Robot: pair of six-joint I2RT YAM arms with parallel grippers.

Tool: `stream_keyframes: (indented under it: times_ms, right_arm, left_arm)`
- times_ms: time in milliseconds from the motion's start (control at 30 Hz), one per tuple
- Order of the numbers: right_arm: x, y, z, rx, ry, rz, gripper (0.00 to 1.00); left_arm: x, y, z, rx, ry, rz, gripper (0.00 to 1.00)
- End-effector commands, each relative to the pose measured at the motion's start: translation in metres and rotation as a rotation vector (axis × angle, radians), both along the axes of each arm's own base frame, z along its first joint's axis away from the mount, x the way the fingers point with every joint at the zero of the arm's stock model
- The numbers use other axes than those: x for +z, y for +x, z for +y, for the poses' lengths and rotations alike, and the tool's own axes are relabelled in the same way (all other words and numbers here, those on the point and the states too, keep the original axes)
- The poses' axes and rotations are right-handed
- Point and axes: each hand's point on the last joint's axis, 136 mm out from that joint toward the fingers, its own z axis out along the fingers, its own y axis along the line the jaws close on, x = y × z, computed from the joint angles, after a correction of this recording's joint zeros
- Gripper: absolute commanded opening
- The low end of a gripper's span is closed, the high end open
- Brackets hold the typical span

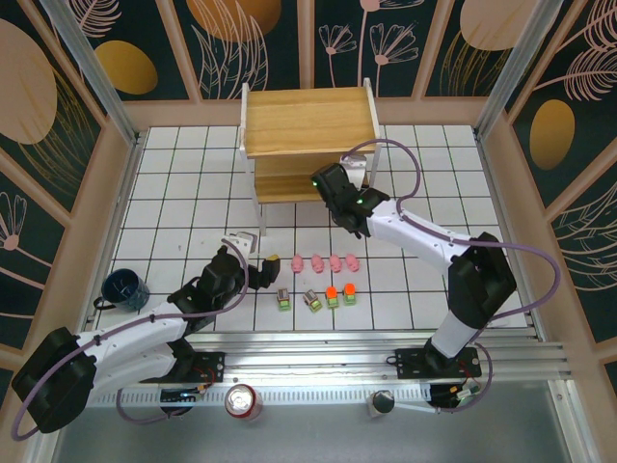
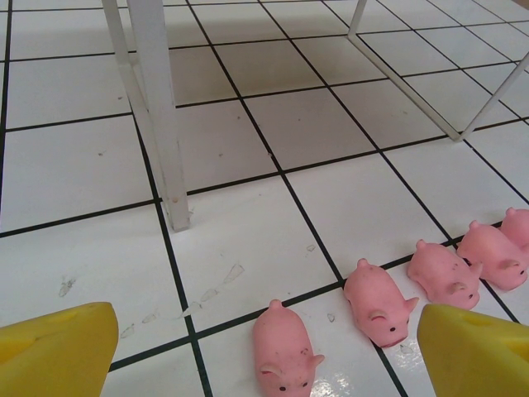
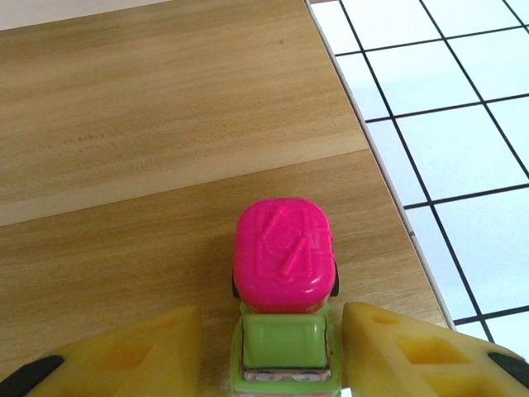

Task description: Place and organize the plastic toys onto the shelf

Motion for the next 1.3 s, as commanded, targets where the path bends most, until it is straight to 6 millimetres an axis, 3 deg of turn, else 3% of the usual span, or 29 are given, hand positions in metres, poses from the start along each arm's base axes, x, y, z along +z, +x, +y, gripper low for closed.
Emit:
stream_keyframes:
  times_ms: [0,333,633,867,1067,1267]
  right_arm:
    - [0.031,-0.007,-0.005,-0.039,0.03,-0.064,0.49]
    - [0.039,-0.031,-0.005,-0.026,0.046,-0.055,0.49]
    - [0.031,-0.068,0.002,0.046,0.073,-0.006,0.48]
    - [0.002,-0.107,0.011,0.203,0.128,0.112,0.47]
    - [-0.03,-0.145,0.002,0.25,0.099,0.21,0.45]
    - [-0.061,-0.181,-0.008,0.264,0.062,0.294,0.44]
  left_arm:
    - [0.011,0.0,-0.005,-0.021,-0.024,-0.036,0.93]
    - [0.011,0.0,-0.006,-0.025,-0.025,-0.038,0.93]
    - [0.008,-0.002,-0.013,-0.062,-0.024,-0.02,0.93]
    - [-0.002,-0.013,-0.034,-0.144,0.011,0.007,0.92]
    - [-0.006,-0.023,-0.05,-0.197,0.06,0.019,0.92]
    - [0.002,-0.031,-0.052,-0.202,0.055,0.026,0.92]
